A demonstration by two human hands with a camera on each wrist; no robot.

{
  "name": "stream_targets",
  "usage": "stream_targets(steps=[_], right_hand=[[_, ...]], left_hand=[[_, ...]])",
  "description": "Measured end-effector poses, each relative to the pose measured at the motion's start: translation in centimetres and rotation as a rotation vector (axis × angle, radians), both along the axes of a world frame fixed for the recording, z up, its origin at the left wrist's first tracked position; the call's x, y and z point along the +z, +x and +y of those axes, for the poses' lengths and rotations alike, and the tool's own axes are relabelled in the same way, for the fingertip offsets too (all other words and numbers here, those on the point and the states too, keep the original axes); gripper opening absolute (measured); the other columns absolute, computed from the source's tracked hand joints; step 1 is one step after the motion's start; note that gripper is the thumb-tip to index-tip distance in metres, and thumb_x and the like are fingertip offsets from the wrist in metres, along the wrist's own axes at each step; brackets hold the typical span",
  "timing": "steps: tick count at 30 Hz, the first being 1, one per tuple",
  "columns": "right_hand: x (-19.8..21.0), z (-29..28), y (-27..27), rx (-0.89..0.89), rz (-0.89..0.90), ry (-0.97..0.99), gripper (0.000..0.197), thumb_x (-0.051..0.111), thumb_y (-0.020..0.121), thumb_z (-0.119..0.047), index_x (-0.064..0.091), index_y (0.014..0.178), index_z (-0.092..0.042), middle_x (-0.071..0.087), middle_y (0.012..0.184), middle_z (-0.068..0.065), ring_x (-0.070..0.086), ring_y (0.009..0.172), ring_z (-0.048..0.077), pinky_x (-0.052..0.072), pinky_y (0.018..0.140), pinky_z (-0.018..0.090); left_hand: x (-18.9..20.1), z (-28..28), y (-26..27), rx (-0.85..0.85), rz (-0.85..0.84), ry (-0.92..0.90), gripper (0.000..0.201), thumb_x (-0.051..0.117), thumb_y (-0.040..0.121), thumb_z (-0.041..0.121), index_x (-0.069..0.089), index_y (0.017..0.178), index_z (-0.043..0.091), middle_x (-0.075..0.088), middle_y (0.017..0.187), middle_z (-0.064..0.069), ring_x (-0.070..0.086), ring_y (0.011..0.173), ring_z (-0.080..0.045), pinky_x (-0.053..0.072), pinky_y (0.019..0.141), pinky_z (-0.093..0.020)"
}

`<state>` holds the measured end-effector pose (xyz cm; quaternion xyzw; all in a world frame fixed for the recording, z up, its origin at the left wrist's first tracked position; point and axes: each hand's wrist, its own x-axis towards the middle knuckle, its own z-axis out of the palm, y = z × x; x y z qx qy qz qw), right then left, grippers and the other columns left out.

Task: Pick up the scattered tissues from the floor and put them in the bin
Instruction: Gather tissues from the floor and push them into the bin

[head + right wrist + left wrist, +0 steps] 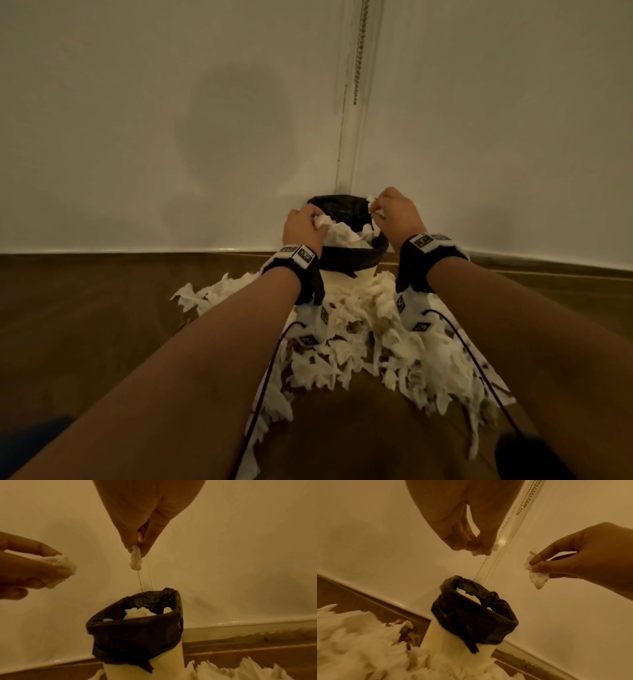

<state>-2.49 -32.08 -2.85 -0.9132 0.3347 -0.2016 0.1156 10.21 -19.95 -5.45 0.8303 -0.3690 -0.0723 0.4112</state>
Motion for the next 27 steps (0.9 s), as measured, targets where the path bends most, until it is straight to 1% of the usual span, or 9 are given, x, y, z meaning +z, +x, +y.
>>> stream_targets(steps=[3,6,8,10,14,18,21,24,27], right_hand=[[-1.6,-2.2,1.1,-0.032,0.023,0.053,0.025,0.048,0.094,-0.006,0.065,0.112,-0.001,0.051,0.120,0.014,0.055,0.104,0.030,0.041,0.088,0.027],[-3.8,-3.2,2.0,-0.025,0.113,0.164,0.037,0.047,0.095,-0.009,0.054,0.131,-0.009,0.039,0.138,0.015,0.047,0.121,0.031,0.035,0.101,0.028],[-5.3,-3.3,2.0,-0.045,0.101,0.179,0.041,0.047,0.095,-0.010,0.049,0.136,-0.012,0.036,0.142,0.015,0.043,0.125,0.031,0.035,0.106,0.031],[-6.4,-3.0,1.6,-0.065,0.034,0.131,0.039,0.047,0.094,-0.009,0.053,0.132,-0.011,0.042,0.135,0.015,0.043,0.122,0.031,0.038,0.103,0.034],[-7.0,-1.3,0.8,-0.070,-0.065,-0.129,0.032,0.048,0.087,-0.002,0.063,0.115,-0.008,0.054,0.111,0.015,0.047,0.104,0.032,0.043,0.086,0.037],[-7.0,2.3,1.1,0.093,-0.073,-0.274,0.023,0.055,0.077,0.003,0.066,0.097,-0.003,0.058,0.096,0.018,0.053,0.089,0.037,0.046,0.076,0.041],[-8.3,5.7,1.6,0.244,-0.072,-0.290,0.018,0.061,0.074,0.005,0.068,0.089,-0.001,0.060,0.088,0.018,0.057,0.082,0.036,0.048,0.075,0.039],[-10.3,9.0,2.2,0.311,0.046,-0.188,0.019,0.057,0.079,-0.001,0.066,0.096,-0.003,0.058,0.096,0.016,0.054,0.092,0.035,0.047,0.077,0.041],[-12.3,11.9,2.6,0.377,0.116,-0.139,0.020,0.058,0.078,-0.001,0.067,0.095,-0.004,0.059,0.097,0.017,0.055,0.094,0.035,0.048,0.079,0.042]], left_hand=[[-0.5,-3.6,0.8,-0.033,-0.027,0.023,0.027,0.060,0.088,0.020,0.062,0.113,0.011,0.054,0.115,-0.015,0.056,0.099,-0.028,0.033,0.072,-0.016],[-1.9,-5.7,1.6,-0.104,-0.013,0.082,0.043,0.060,0.088,0.021,0.051,0.130,0.013,0.049,0.127,-0.016,0.053,0.112,-0.028,0.038,0.093,-0.024],[-3.1,-6.0,1.8,-0.103,0.034,0.054,0.049,0.058,0.090,0.021,0.044,0.137,0.016,0.045,0.132,-0.016,0.052,0.114,-0.028,0.040,0.100,-0.030],[-4.3,-5.5,1.9,-0.067,0.045,-0.011,0.047,0.054,0.092,0.021,0.043,0.138,0.018,0.045,0.131,-0.015,0.056,0.107,-0.026,0.042,0.097,-0.028],[-5.7,-3.6,2.6,0.048,0.075,-0.074,0.042,0.048,0.094,0.015,0.045,0.136,0.019,0.046,0.126,-0.013,0.060,0.096,-0.025,0.043,0.086,-0.024],[-6.8,-0.4,3.7,0.117,0.066,-0.083,0.039,0.044,0.094,0.011,0.046,0.133,0.020,0.046,0.125,-0.011,0.059,0.096,-0.025,0.046,0.085,-0.026],[-8.1,2.6,4.4,0.143,0.032,-0.050,0.039,0.042,0.094,0.009,0.048,0.130,0.022,0.045,0.122,-0.008,0.057,0.083,-0.019,0.045,0.077,-0.024],[-9.3,5.9,4.6,0.220,0.025,-0.029,0.036,0.041,0.093,0.006,0.052,0.124,0.021,0.047,0.116,-0.008,0.044,0.063,-0.006,0.039,0.068,-0.023],[-10.6,9.3,4.2,0.265,0.029,-0.004,0.030,0.042,0.091,0.005,0.054,0.117,0.017,0.046,0.118,-0.008,0.048,0.070,-0.012,0.036,0.068,-0.023]])
